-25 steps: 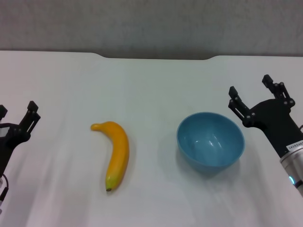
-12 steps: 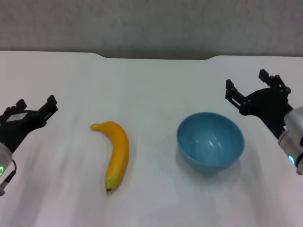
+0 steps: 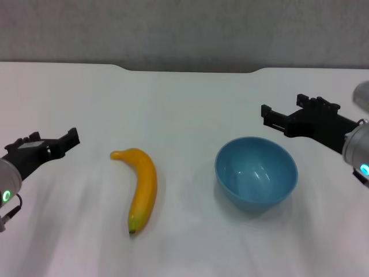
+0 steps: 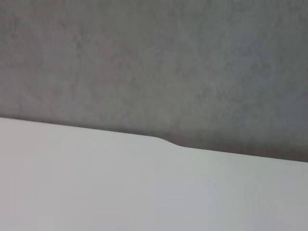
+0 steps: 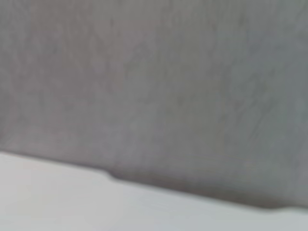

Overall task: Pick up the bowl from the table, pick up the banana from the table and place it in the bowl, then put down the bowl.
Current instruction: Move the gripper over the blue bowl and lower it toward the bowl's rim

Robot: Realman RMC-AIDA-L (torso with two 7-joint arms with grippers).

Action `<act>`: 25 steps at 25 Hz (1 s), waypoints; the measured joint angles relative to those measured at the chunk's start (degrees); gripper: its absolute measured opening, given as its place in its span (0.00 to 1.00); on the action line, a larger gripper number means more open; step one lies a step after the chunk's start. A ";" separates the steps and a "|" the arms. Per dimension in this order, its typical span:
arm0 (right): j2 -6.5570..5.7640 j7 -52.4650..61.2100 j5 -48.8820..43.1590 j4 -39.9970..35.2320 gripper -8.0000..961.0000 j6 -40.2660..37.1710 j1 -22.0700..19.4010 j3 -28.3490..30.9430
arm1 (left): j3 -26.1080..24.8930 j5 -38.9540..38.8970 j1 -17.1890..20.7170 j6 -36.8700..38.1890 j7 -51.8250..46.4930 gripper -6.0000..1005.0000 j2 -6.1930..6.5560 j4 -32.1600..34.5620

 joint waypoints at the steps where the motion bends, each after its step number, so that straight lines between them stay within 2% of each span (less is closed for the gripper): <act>1: 0.00 1.82 -0.29 0.05 0.91 3.97 1.01 1.86 | -0.07 -2.16 0.49 0.08 1.94 0.89 -0.03 -0.85; 4: -0.09 9.89 -5.80 -0.15 0.91 13.90 4.08 6.88 | -0.27 -5.14 0.91 0.16 5.07 0.89 0.00 -1.46; 6: -0.04 17.44 -14.25 -0.08 0.91 19.35 6.11 8.35 | -0.41 -6.02 1.13 0.15 6.47 0.89 -0.07 -1.52; 7: -0.01 23.06 -21.36 0.25 0.91 22.69 7.54 8.42 | -0.42 -6.22 1.24 0.14 6.85 0.89 -0.09 -1.54; 8: -0.01 23.06 -21.36 0.25 0.91 22.69 7.54 8.42 | -0.45 -6.27 1.29 0.15 7.00 0.89 -0.11 -1.54; 12: 0.11 31.69 -34.16 1.32 0.90 30.65 10.74 6.86 | -0.39 -6.33 1.38 0.73 7.17 0.89 -0.14 -1.56; 16: 0.25 34.54 -38.37 1.35 0.90 31.25 11.58 4.28 | -0.22 -6.37 1.52 1.52 7.19 0.89 -0.18 -1.47; 25: 0.39 41.77 -42.70 -1.98 0.89 25.52 10.01 0.14 | -0.55 -6.23 1.62 1.91 7.29 0.89 -0.19 -1.21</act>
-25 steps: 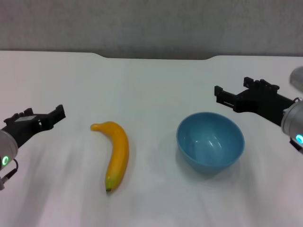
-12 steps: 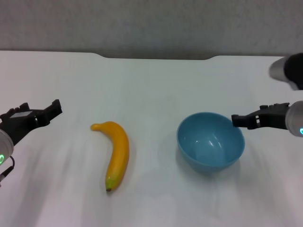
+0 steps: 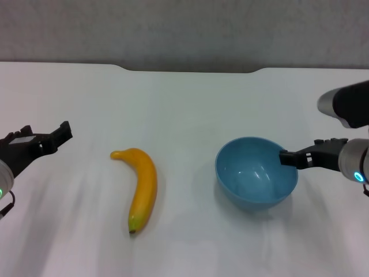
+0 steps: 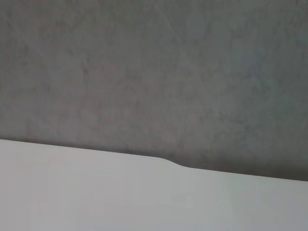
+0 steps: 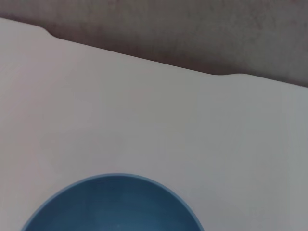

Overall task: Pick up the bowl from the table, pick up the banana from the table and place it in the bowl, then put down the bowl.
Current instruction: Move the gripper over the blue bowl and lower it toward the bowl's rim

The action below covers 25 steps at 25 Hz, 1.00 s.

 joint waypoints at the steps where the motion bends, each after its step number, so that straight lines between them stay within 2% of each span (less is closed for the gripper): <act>1: 0.00 0.20 -0.04 -0.33 0.89 -0.93 -0.34 -0.19 | -0.02 0.03 0.04 0.00 0.05 0.89 0.00 0.02; 9: 0.01 2.84 0.10 -6.02 0.89 -8.83 -0.71 -2.98 | -0.18 0.11 0.45 0.22 0.11 0.89 -0.01 0.15; 11: 0.00 3.64 0.28 -7.64 0.89 -7.66 0.90 -3.24 | -0.19 0.15 0.45 0.23 0.12 0.89 -0.04 0.28; 17: -0.20 4.67 0.44 -13.69 0.89 -0.60 9.29 -1.30 | -0.20 0.16 0.38 0.23 0.15 0.89 -0.07 0.53; 20: -0.20 4.60 0.86 -16.23 0.89 -1.12 10.63 -0.22 | -0.14 0.11 0.28 0.23 0.15 0.89 -0.08 0.54; 25: -0.38 1.93 6.62 -23.29 0.89 -4.74 13.26 2.47 | -0.11 0.03 0.32 0.23 0.15 0.89 -0.09 0.54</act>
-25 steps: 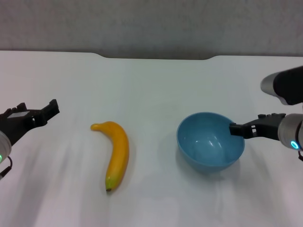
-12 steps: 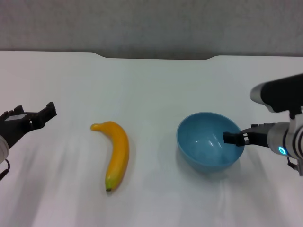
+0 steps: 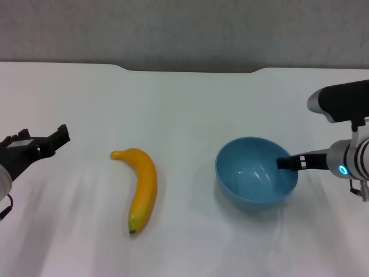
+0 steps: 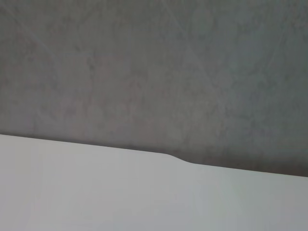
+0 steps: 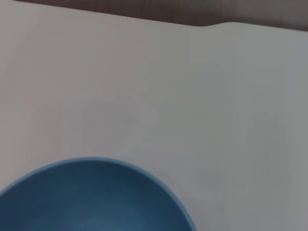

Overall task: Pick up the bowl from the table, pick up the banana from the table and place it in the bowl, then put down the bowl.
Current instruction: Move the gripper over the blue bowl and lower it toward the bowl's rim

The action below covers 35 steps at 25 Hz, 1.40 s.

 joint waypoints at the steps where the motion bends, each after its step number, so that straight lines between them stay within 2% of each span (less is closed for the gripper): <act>1: 0.00 -1.24 1.32 -1.27 0.89 -1.14 0.32 0.48 | 0.00 -0.01 0.07 0.00 0.00 0.89 0.00 0.00; 9: 0.27 -4.43 5.75 -5.68 0.89 -6.77 1.09 0.63 | 0.28 0.06 0.15 0.58 0.00 0.89 0.00 0.00; 17: 0.38 -4.34 9.15 -11.14 0.89 -10.70 3.28 -2.83 | 0.47 0.12 -0.10 0.60 0.00 0.89 0.00 0.00; 30: 0.46 -4.02 9.37 -11.65 0.89 -12.37 3.60 -5.96 | 0.53 0.23 -0.13 0.61 0.00 0.89 -0.08 -0.01; 35: 0.47 -4.01 9.41 -11.23 0.80 -13.43 3.39 -7.66 | 0.53 0.31 -0.05 0.65 0.00 0.89 -0.08 0.03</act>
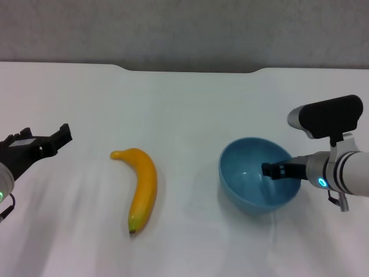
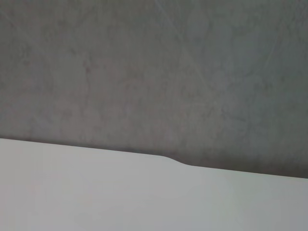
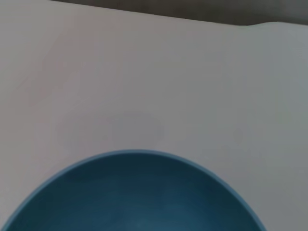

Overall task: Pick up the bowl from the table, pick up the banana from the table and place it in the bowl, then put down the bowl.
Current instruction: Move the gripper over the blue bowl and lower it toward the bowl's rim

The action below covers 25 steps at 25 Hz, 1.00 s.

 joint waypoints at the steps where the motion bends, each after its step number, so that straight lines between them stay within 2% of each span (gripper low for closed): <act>1: 0.00 0.00 0.00 0.14 0.76 -0.59 -0.27 -0.41 | 0.00 0.00 0.05 0.01 0.00 0.89 0.00 0.01; 6: 0.00 -0.04 0.37 1.36 0.57 -2.21 -1.71 -1.26 | 0.00 0.00 0.22 0.03 0.00 0.89 0.00 0.04; 10: -0.14 -0.45 1.54 1.81 0.33 -2.92 -2.49 -1.29 | 0.00 0.00 0.26 0.03 0.00 0.89 0.00 0.06; 14: -0.16 -0.51 1.55 1.98 0.19 -2.93 -2.65 -1.30 | 0.00 -0.01 0.34 0.03 0.00 0.89 0.00 0.09; 20: -0.18 -0.54 1.53 2.55 0.16 -2.62 -2.92 -1.30 | 0.00 -0.01 0.35 0.03 0.00 0.89 0.00 0.15; 25: -0.21 -0.54 1.04 5.88 0.13 -2.50 -4.86 -1.31 | 0.00 -0.05 0.54 -0.06 0.35 0.89 0.00 0.07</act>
